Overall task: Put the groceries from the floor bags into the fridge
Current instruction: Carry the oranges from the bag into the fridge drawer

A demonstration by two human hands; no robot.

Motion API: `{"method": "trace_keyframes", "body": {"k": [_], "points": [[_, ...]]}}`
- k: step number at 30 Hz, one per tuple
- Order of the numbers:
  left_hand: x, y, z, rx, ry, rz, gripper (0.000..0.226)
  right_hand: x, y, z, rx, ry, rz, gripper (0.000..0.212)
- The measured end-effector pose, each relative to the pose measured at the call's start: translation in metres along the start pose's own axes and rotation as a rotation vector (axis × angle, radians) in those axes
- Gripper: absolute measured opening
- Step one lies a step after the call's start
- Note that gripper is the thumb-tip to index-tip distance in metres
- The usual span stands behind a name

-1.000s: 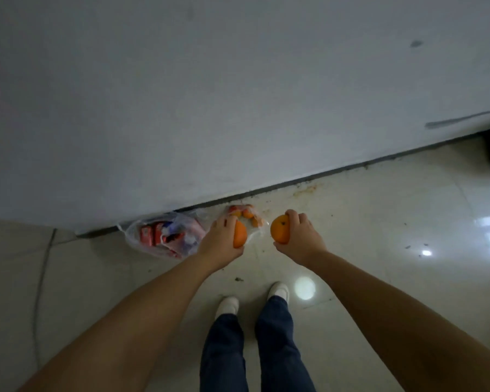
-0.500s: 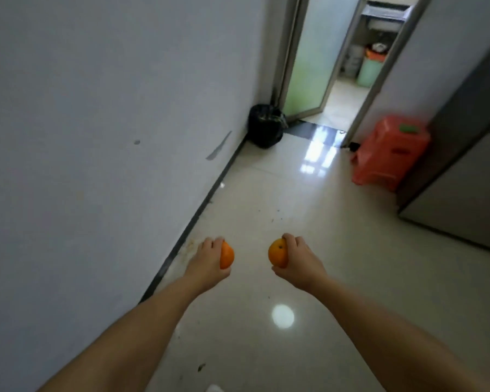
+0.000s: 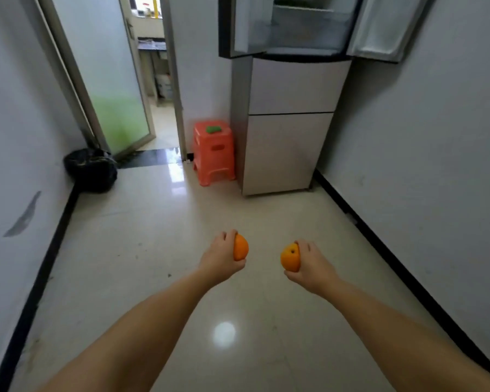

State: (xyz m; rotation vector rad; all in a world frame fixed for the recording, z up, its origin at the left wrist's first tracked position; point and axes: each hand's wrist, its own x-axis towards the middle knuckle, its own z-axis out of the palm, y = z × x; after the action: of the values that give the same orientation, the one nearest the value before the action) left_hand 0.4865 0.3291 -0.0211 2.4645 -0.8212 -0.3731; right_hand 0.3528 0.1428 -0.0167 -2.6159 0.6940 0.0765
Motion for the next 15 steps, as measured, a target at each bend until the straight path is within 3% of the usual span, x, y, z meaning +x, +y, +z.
{"method": "trace_keyframes", "body": {"k": [7, 15], "points": [[0.073, 0.139, 0.034, 0.035, -0.030, 0.196, 0.073, 0.019, 0.110, -0.094, 0.017, 0.162, 0.066, 0.075], [0.196, 0.217, 0.025, 0.085, 0.090, 0.288, 0.072, 0.123, 0.167, -0.177, 0.031, 0.297, 0.046, 0.081]]}}
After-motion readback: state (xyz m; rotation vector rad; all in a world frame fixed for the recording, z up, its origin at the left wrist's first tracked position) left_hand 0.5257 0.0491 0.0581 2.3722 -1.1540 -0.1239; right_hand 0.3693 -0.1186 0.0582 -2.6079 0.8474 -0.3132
